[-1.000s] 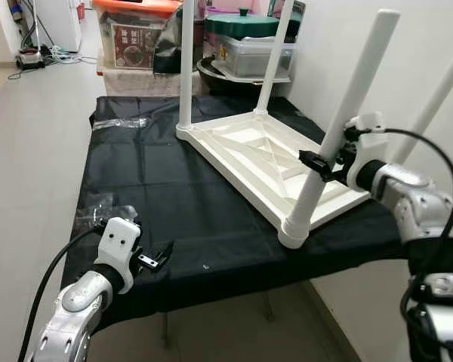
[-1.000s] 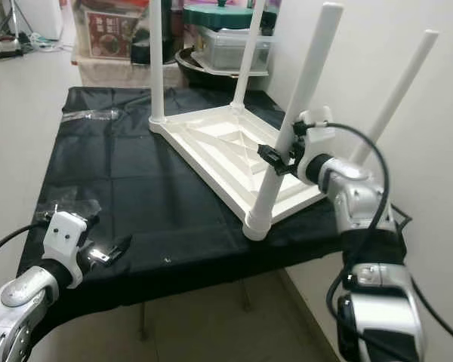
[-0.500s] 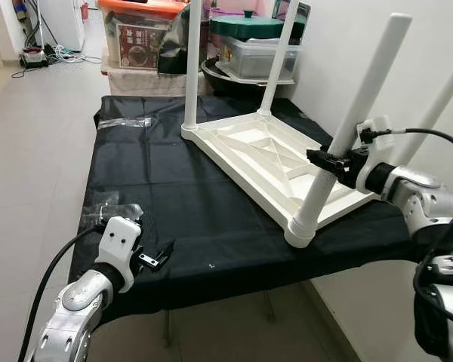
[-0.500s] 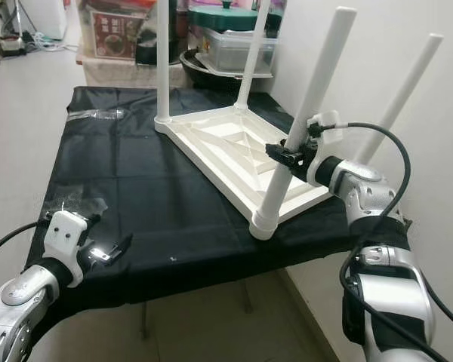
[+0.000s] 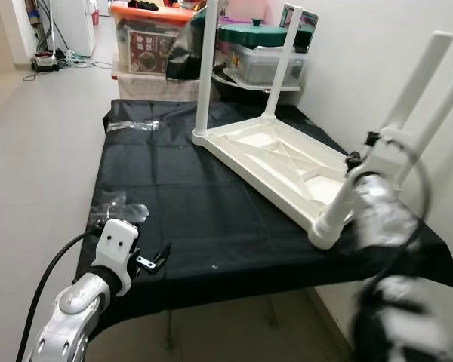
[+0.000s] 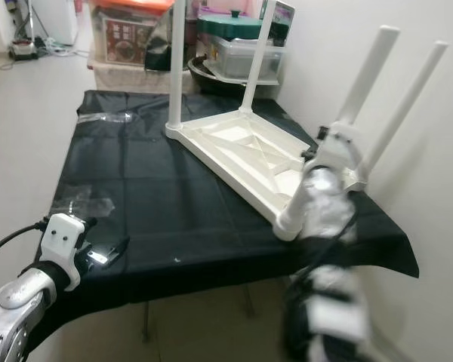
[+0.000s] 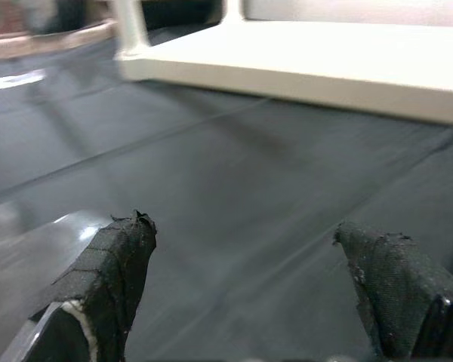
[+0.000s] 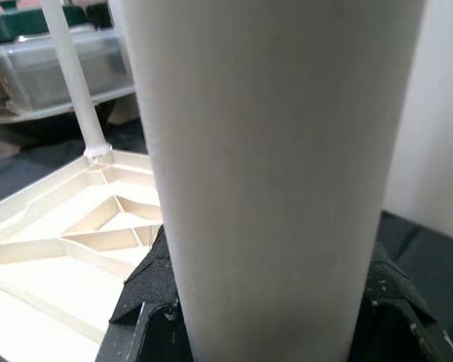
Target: Building children table
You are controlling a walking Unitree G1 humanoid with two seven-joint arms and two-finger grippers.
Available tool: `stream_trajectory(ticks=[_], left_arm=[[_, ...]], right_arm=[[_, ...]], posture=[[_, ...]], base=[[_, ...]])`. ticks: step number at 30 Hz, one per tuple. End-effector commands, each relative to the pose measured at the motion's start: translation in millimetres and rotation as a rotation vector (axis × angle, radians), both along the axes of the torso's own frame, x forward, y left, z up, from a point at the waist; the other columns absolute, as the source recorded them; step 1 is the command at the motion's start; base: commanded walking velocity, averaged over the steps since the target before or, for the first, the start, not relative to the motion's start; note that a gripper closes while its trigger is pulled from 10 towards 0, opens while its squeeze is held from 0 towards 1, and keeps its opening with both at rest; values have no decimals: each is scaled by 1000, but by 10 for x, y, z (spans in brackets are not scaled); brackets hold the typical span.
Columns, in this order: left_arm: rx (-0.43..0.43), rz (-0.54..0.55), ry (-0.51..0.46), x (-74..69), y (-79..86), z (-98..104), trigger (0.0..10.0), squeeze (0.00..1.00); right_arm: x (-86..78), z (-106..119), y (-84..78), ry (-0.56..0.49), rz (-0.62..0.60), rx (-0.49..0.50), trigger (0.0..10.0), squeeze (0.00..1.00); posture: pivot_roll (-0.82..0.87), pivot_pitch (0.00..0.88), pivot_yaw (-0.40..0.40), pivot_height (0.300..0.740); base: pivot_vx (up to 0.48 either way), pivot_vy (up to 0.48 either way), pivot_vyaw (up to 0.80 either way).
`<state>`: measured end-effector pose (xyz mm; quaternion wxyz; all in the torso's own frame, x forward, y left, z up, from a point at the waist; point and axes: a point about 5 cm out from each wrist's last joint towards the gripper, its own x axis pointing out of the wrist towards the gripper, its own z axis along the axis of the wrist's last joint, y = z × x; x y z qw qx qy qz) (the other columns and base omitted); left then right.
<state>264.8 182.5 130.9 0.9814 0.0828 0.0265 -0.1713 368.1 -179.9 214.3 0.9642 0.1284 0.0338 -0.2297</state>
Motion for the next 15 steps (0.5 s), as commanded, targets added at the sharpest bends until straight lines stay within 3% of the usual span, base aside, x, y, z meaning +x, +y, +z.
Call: stream_trajectory(ticks=[1, 2, 3, 5, 11, 12, 13, 14, 15], left_arm=[[1, -17, 5, 11, -50, -1, 10000, 0], [1, -17, 5, 11, -50, -1, 10000, 0], [-1, -18, 3, 20, -57, 6, 10000, 0], [-4, -17, 0, 35, -64, 16, 10000, 0], [-12, -9, -3, 36, -74, 10, 10000, 0], [-14, -8, -1, 30, -81, 3, 10000, 0], [-14, -8, -1, 30, -81, 3, 10000, 0], [-18, -11, 2, 24, -92, -7, 10000, 0], [-19, -16, 5, 22, -103, -14, 10000, 0]], right_arm=[[-30, -284, 389, 113, 98, 144, 0, 0], [-30, -284, 389, 113, 98, 144, 0, 0], [-17, -261, 611, 119, 151, 169, 0, 0], [4, -209, 827, 122, 235, 173, 0, 0], [-22, -192, 791, 145, 232, 168, 118, 0], [-46, -182, 778, 149, 234, 168, 3608, 0], [-46, -182, 778, 149, 234, 168, 3608, 0], [-58, -158, 783, 144, 274, 159, 10000, 0], [-73, -128, 790, 123, 310, 183, 10000, 0]], posture=[[108, 0, -139, 740], [108, 0, -139, 740], [111, 0, -143, 740], [109, 0, -149, 740], [108, 0, -156, 740], [105, 0, -156, 740], [105, 0, -156, 740], [102, 0, -151, 740], [98, 0, -148, 740]], base=[[0, 0, 0], [0, 0, 0], [0, 0, 0], [0, 0, 0], [0, 0, 0], [0, 0, 0], [0, 0, 0], [0, 0, 0], [0, 0, 0]])
